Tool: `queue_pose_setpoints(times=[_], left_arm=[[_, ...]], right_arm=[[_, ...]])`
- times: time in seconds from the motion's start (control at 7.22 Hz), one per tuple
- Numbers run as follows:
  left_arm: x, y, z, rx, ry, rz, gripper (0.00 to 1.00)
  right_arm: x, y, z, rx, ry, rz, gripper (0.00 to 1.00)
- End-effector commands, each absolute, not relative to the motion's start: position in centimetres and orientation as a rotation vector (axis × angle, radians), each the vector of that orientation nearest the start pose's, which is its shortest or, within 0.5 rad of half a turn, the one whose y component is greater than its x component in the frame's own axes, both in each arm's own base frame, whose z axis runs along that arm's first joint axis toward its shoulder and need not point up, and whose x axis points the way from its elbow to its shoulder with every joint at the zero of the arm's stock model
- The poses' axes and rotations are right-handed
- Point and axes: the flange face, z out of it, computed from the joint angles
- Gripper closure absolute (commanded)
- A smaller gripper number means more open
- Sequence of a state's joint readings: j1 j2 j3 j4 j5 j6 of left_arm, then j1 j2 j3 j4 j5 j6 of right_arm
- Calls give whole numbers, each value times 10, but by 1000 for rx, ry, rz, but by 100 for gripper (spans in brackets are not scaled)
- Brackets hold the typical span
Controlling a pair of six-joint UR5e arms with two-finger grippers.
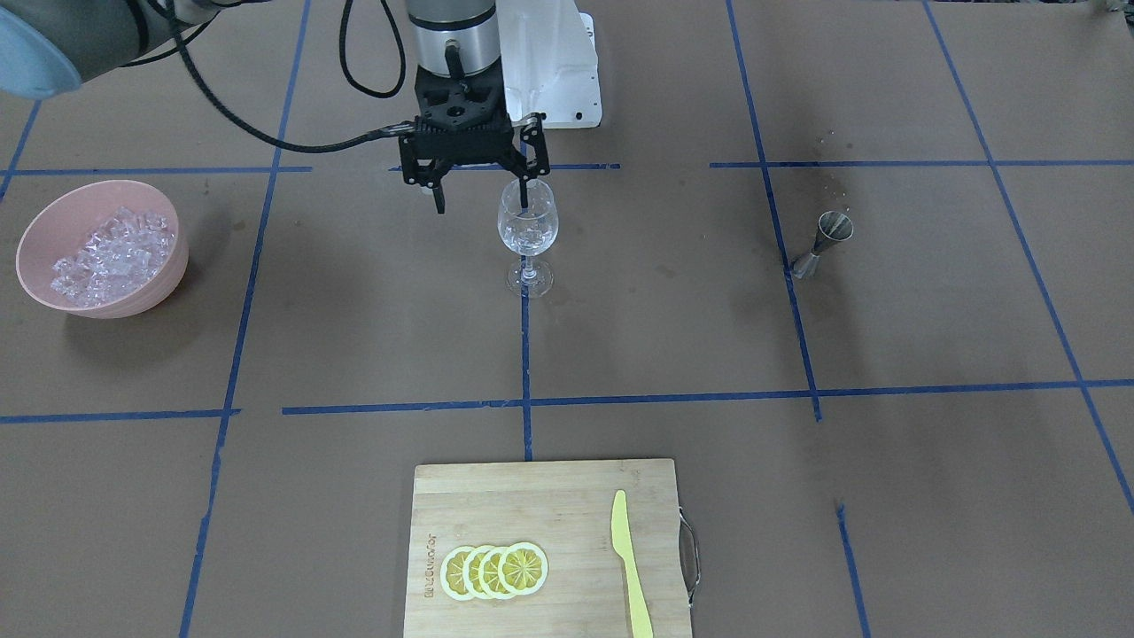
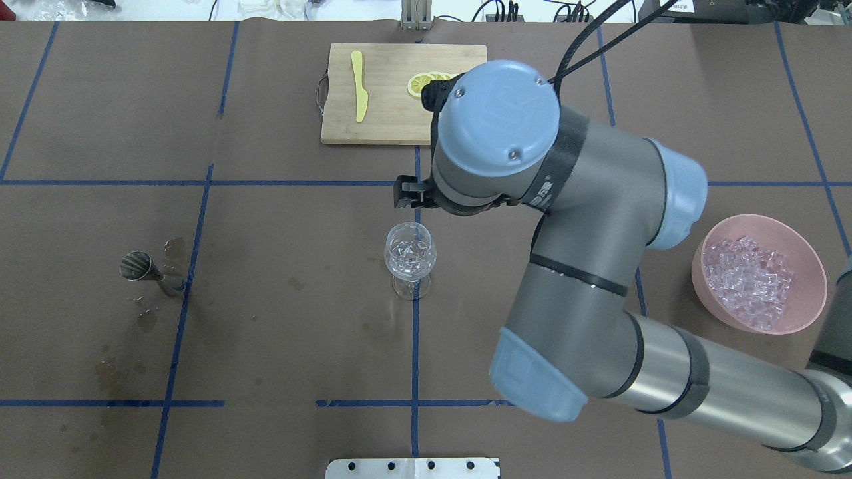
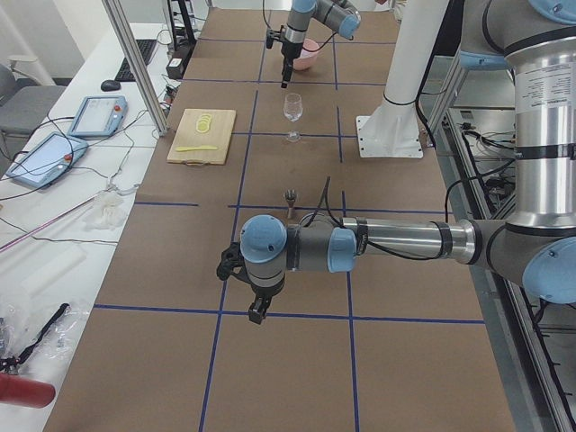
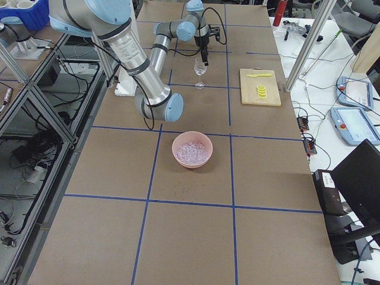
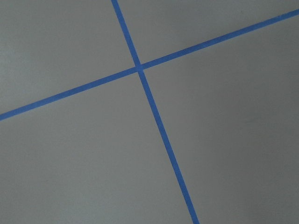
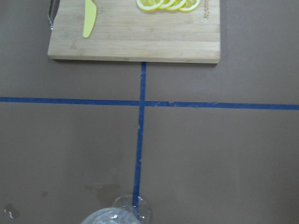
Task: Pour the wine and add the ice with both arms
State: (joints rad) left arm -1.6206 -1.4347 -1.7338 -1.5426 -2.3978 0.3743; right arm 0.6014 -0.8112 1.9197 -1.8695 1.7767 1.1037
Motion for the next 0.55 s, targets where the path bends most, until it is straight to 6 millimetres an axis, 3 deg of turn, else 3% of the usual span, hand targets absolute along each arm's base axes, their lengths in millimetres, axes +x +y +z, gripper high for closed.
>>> queue_pose_setpoints(times=[0.0,0.14,0.28,0.42], left_arm=[[-84,-412,653,144,816,283,0],[-85,-408,651,145,816,277,0],[-85,-397,656,129,819,265,0],[-85,-397,655,130,820,264,0]], right_arm=[[-330,-510,200,240,-722,-100,0],[-268,-537,248,238,-689,-182,0],[-201,-553,300,218,-690,-259,0],[-137,-551,360,194,-699,-323,0]])
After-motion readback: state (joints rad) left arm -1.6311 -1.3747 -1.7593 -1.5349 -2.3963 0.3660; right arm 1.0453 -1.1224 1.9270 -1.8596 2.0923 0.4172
